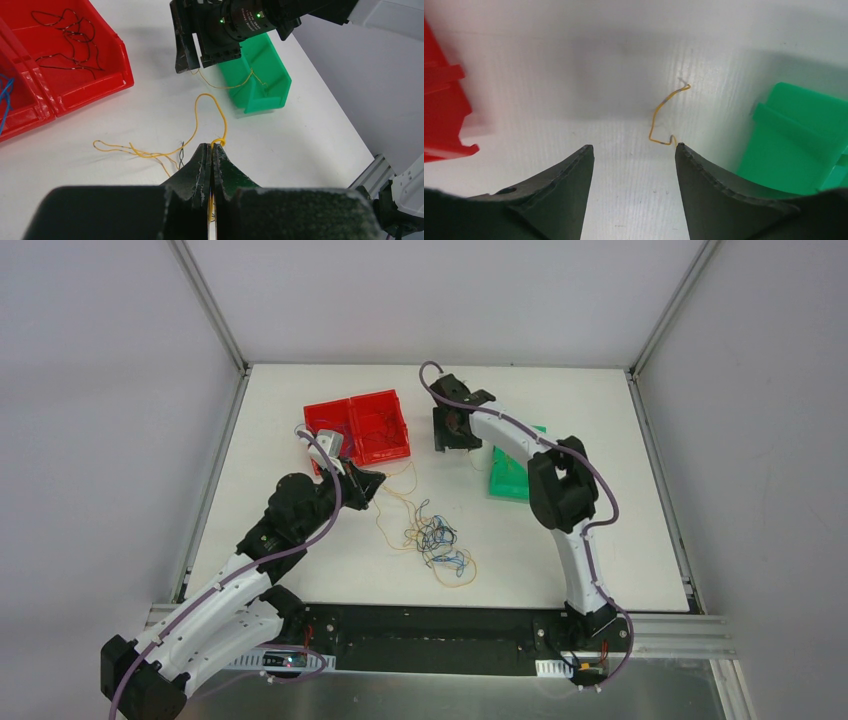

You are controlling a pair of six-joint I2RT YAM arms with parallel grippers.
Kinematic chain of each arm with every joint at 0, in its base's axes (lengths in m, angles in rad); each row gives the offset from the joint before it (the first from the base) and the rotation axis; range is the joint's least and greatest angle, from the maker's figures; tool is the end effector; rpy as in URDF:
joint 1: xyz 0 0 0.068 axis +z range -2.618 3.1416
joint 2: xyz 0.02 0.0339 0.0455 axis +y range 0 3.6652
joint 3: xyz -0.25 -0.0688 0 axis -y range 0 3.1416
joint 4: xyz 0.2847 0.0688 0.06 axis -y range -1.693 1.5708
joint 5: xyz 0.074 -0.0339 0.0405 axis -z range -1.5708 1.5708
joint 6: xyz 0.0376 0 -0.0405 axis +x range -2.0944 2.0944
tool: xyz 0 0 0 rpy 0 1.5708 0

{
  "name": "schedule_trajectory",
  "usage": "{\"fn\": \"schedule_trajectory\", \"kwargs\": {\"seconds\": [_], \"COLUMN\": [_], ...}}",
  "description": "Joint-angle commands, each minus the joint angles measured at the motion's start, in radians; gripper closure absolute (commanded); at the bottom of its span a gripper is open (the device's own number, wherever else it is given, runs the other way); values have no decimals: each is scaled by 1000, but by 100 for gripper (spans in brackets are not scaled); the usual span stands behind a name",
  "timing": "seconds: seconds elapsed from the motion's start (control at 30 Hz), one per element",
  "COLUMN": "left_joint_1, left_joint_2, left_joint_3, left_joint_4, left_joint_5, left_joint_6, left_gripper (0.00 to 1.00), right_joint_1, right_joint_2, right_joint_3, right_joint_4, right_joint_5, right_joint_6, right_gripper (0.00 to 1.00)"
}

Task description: Untangle the cables

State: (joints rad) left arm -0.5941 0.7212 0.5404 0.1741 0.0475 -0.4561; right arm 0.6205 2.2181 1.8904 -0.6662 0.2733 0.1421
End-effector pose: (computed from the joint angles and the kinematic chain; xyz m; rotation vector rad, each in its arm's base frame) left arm 0.1934 -0.1328 0.2857 0.1520 1.6369 -0.8522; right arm 0.4287 0.2939 0.1857 -0.4949 2.4612 -0.0432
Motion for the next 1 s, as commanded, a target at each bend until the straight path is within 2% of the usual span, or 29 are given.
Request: {"fn": "schedule_trajectory", "kwargs": {"seconds": [0.0,0.2,0.33,0.5,0.63,0.73,0.97], "left_joint_1": [2,2,2,2,2,2,2], "left_joint_2": [-12,-12,-7,-9,-12,-11,-10], "left_joint_3": [0,0,1,0,0,1,1], "left_joint_4": [14,14,15,14,14,14,15], "left_joint_5": [2,3,3,3,3,7,8], "left_joint_6": [17,18,19,20,20,19,19], "left_gripper": [100,100,100,100,100,100,100], "right_joint_1": [-28,-43,-49,-56,-56,-57,-70], "right_joint_2": [-5,15,22,21,-11,-54,-187], "right_joint_3": [5,-39,-62,-65,-74,-89,-169], "right_joint_4": [-26,-10,17,14,10,11,59], "right_joint_5": [36,37,6,-27,-34,-35,-98], "right_joint_6": [73,74,79,95,101,97,76], "right_gripper": [36,37,44,64,90,100,100]}}
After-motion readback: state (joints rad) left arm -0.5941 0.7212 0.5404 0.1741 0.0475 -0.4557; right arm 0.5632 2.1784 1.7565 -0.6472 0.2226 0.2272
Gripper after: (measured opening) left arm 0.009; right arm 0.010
